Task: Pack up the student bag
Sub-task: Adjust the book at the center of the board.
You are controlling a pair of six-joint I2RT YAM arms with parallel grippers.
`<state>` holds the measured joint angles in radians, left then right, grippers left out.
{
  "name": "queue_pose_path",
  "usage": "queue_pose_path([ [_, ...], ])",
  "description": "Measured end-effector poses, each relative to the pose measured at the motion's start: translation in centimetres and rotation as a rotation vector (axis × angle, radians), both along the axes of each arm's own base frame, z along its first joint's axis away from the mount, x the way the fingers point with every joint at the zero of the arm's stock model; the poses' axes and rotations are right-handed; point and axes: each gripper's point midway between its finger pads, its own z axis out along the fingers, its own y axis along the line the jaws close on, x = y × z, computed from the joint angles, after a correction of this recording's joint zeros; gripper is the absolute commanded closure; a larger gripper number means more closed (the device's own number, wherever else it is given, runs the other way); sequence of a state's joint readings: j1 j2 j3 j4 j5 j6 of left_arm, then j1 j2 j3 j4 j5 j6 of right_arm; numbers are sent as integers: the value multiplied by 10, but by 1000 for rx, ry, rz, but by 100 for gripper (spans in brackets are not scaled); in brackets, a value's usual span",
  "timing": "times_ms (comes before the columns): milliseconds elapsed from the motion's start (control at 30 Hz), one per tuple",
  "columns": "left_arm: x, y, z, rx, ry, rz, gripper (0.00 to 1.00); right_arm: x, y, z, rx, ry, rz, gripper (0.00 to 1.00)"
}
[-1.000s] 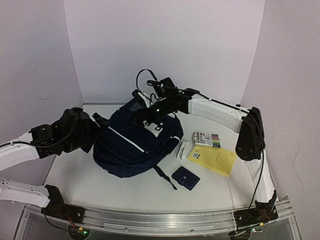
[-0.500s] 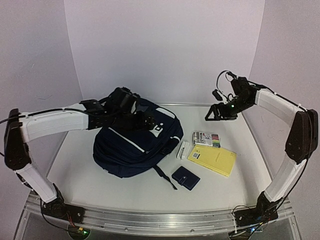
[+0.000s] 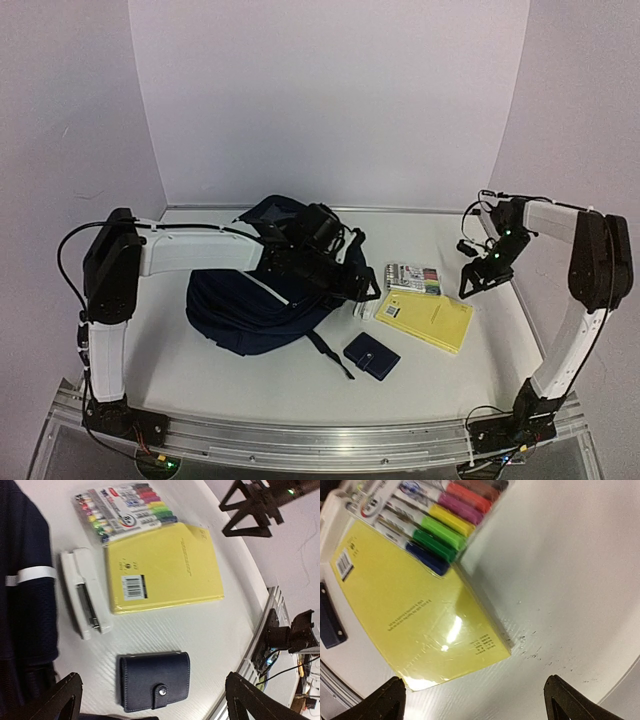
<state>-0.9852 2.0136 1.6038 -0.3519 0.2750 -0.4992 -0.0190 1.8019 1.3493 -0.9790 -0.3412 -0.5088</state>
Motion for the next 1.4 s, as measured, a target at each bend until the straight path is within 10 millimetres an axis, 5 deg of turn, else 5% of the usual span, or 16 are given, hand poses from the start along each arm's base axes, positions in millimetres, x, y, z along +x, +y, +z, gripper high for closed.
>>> queue_pose_path([
  [300,-47,-44,-45,18,69,-157,3,-23,-5,-58,13,232,100,19],
  [533,-56,-76,-72,31,63,-214,9,-36,11,-51,126,310,139,38],
  [767,-54,-93,-100,60,60,-230,15,-51,30,-41,247,365,141,43],
  [933,-47,-102,-103,54,46,-221,19,-53,37,-37,286,379,131,37],
  [1400,-43,-105,-106,24,36,-191,21,-17,30,-54,174,270,68,37],
])
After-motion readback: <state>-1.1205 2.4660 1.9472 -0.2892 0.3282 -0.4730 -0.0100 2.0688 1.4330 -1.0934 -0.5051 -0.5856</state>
